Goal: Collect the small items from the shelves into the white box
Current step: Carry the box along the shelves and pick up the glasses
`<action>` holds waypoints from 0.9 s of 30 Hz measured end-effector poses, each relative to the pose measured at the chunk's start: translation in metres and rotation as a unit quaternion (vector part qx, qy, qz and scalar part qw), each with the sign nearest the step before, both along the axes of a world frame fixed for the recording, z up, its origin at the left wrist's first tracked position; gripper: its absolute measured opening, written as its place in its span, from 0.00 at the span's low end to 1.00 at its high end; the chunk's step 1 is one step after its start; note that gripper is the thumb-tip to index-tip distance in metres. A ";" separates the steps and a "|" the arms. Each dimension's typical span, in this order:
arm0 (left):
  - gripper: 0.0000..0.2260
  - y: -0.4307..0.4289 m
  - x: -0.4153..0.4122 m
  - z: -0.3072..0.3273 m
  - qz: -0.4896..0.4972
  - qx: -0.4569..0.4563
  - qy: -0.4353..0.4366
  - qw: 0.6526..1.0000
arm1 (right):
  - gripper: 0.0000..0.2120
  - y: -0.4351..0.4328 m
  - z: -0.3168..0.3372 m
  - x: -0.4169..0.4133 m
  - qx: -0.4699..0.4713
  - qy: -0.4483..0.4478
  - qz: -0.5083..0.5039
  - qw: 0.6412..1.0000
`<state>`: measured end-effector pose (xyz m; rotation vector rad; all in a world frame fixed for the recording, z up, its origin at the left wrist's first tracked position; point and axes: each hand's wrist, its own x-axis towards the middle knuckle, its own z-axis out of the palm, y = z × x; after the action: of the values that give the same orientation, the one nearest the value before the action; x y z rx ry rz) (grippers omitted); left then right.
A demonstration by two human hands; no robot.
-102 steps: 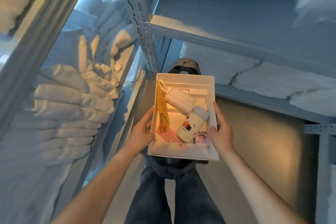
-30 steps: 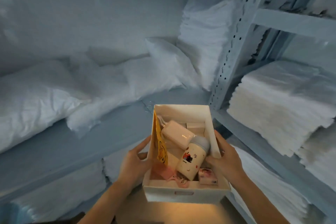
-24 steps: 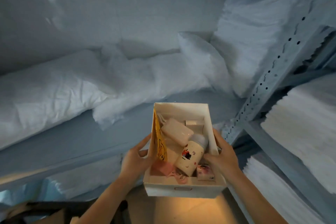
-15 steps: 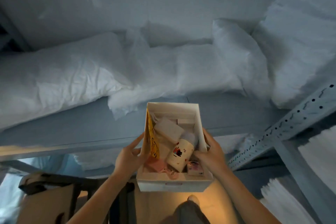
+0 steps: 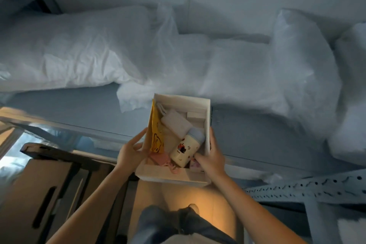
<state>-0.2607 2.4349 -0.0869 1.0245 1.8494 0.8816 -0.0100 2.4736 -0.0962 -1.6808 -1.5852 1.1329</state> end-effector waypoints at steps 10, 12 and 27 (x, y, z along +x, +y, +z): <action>0.22 0.033 0.002 -0.004 0.003 0.008 -0.004 1.000 | 0.44 0.048 -0.007 0.020 -0.016 0.009 0.081 0.997; 0.23 0.033 0.001 -0.007 -0.001 0.009 0.008 1.000 | 0.34 0.051 -0.002 0.027 -0.042 0.040 0.092 0.994; 0.24 0.016 0.002 -0.009 -0.005 0.042 -0.054 0.998 | 0.14 0.159 -0.074 0.041 0.006 -0.369 0.158 0.916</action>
<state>-0.2589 2.4512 -0.0962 1.0169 1.7269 0.9973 0.0314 2.6327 -0.1703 -2.0268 -2.3832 0.6255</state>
